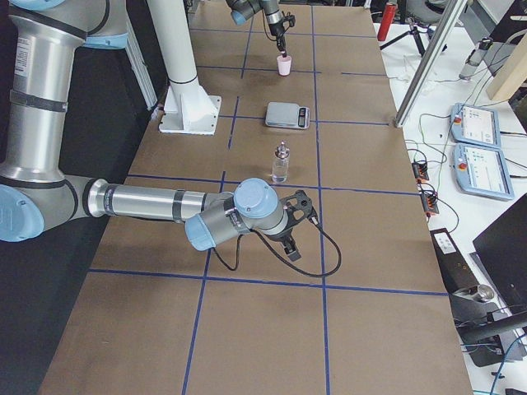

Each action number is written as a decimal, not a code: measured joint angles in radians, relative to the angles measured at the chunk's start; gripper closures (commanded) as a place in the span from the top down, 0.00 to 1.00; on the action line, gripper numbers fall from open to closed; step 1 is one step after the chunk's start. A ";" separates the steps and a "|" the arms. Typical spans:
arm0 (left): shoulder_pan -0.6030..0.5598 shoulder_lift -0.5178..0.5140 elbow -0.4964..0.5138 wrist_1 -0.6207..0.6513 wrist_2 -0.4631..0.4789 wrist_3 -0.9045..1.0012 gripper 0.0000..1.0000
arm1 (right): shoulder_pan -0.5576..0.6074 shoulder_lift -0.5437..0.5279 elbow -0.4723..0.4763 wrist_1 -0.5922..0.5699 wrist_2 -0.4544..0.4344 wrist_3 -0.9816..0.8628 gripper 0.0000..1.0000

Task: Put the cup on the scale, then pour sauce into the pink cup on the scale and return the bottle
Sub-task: 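Carry the pink cup with the left gripper onto the scale and release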

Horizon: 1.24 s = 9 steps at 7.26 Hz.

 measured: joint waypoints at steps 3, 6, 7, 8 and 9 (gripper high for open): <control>0.001 -0.148 -0.087 0.263 -0.007 0.003 0.00 | 0.000 -0.001 0.000 0.000 0.000 0.000 1.00; 0.056 -0.547 -0.041 0.657 -0.009 -0.081 0.00 | 0.000 -0.001 0.000 0.000 0.000 0.000 1.00; 0.076 -0.653 0.034 0.694 -0.008 -0.134 0.00 | 0.000 0.000 -0.001 0.001 -0.002 0.000 1.00; 0.093 -0.724 0.098 0.704 -0.005 -0.170 0.00 | 0.000 0.000 -0.004 0.001 -0.003 0.000 1.00; 0.109 -0.766 0.138 0.706 -0.002 -0.195 0.00 | 0.000 0.000 -0.009 0.001 -0.004 0.000 1.00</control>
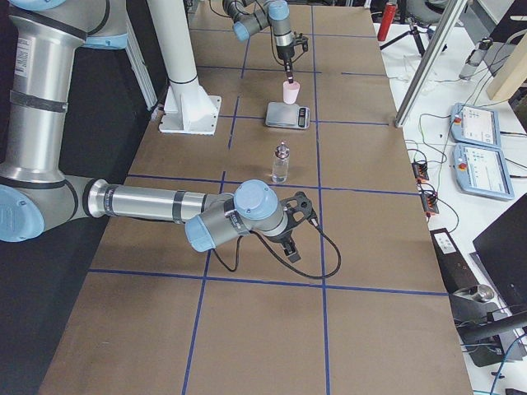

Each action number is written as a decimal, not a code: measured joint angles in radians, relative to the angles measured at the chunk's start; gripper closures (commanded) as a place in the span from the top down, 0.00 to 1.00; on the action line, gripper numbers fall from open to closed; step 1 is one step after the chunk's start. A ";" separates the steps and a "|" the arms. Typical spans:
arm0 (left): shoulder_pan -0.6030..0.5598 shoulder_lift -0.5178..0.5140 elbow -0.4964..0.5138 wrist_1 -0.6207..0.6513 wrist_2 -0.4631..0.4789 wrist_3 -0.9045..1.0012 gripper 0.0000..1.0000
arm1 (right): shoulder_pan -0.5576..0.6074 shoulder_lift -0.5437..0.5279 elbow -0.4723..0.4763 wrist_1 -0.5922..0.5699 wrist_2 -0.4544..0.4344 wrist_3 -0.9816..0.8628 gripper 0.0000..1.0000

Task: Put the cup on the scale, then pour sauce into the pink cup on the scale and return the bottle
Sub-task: 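Carry the pink cup with the left gripper onto the scale and release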

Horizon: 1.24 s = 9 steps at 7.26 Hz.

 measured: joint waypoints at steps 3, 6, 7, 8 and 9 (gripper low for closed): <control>0.055 -0.037 0.031 0.000 0.010 -0.020 0.11 | 0.000 0.000 -0.006 0.000 -0.001 0.000 1.00; 0.072 -0.046 0.049 -0.003 0.033 -0.022 0.99 | 0.000 -0.001 -0.006 0.000 -0.001 0.000 1.00; 0.073 -0.047 0.047 -0.003 0.035 -0.019 1.00 | 0.000 0.000 -0.006 0.000 -0.001 0.000 1.00; 0.073 -0.047 0.037 -0.003 0.036 -0.014 1.00 | 0.000 0.000 -0.006 0.000 0.000 0.000 1.00; 0.072 -0.044 0.012 -0.001 0.035 -0.002 1.00 | 0.000 0.000 -0.006 0.000 0.000 0.000 1.00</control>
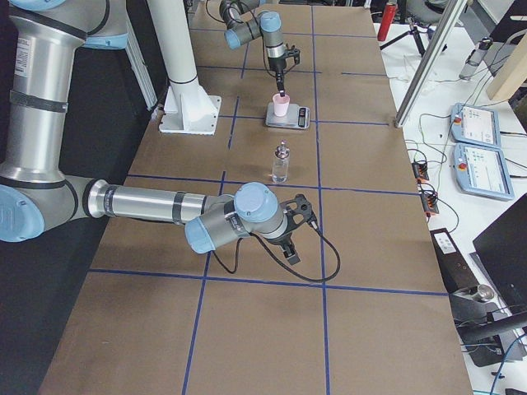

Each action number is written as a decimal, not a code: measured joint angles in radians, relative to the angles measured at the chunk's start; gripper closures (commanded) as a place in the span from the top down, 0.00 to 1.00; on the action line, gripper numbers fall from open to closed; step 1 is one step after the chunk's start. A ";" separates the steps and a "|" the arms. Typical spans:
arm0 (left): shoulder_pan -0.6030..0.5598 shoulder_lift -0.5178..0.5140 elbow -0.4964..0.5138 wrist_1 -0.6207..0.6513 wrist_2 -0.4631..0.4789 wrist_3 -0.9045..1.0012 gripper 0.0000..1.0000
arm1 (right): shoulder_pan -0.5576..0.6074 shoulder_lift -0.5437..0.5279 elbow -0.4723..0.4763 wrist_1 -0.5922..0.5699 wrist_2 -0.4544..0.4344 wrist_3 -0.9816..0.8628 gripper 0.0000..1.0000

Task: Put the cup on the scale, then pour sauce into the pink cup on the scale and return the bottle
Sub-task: 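Carry the pink cup with the left gripper onto the scale and release, then lift the left gripper away from the cup and withdraw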

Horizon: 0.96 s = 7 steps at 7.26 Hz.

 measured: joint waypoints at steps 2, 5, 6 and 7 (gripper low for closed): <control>-0.020 0.068 -0.114 0.013 -0.005 0.101 1.00 | 0.000 0.000 0.002 0.000 0.001 0.007 1.00; -0.223 0.315 -0.295 0.023 -0.109 0.511 1.00 | -0.016 0.003 0.051 0.000 -0.001 0.215 0.98; -0.343 0.394 -0.308 0.021 -0.165 0.707 1.00 | -0.048 0.002 0.095 -0.003 -0.007 0.324 0.98; -0.478 0.458 -0.303 0.020 -0.227 0.902 1.00 | -0.092 0.001 0.150 -0.005 -0.013 0.439 0.98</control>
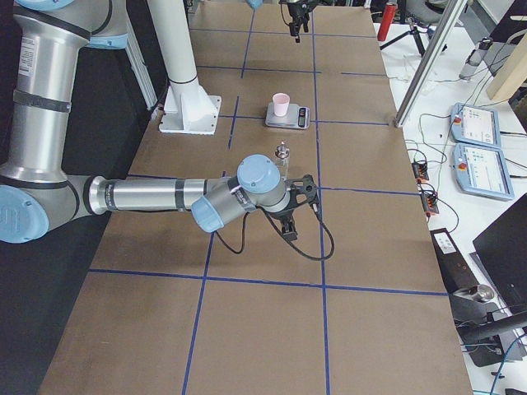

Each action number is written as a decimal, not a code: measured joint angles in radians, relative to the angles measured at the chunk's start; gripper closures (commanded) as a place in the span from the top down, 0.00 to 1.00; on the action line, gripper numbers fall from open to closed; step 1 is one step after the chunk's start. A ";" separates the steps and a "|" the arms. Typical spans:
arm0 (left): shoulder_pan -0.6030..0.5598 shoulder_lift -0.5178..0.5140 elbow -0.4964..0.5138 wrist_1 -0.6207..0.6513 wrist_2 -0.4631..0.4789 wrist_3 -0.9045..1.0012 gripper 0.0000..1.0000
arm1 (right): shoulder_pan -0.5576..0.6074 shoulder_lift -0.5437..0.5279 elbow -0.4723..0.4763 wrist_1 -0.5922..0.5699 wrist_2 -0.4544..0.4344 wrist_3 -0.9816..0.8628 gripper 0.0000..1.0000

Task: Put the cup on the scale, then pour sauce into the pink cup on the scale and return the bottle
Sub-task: 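Lift the left gripper away from the cup and withdraw, then reach the right gripper to the glass sauce bottle and grasp it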

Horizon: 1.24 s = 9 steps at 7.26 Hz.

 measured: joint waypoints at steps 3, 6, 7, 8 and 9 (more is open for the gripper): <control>-0.398 0.090 0.244 -0.014 -0.201 0.480 1.00 | -0.179 0.003 0.189 -0.003 -0.062 0.341 0.98; -0.631 0.088 0.532 -0.016 -0.251 0.726 1.00 | -0.448 0.008 0.384 -0.053 -0.258 0.684 0.98; -0.671 0.089 0.547 0.037 -0.260 0.736 1.00 | -0.546 0.018 0.458 -0.132 -0.363 0.749 0.99; -0.699 0.092 0.537 0.120 -0.266 0.740 1.00 | -0.676 0.033 0.525 -0.223 -0.517 0.816 0.99; -0.714 0.108 0.499 0.180 -0.270 0.740 1.00 | -0.827 0.039 0.560 -0.272 -0.696 0.901 1.00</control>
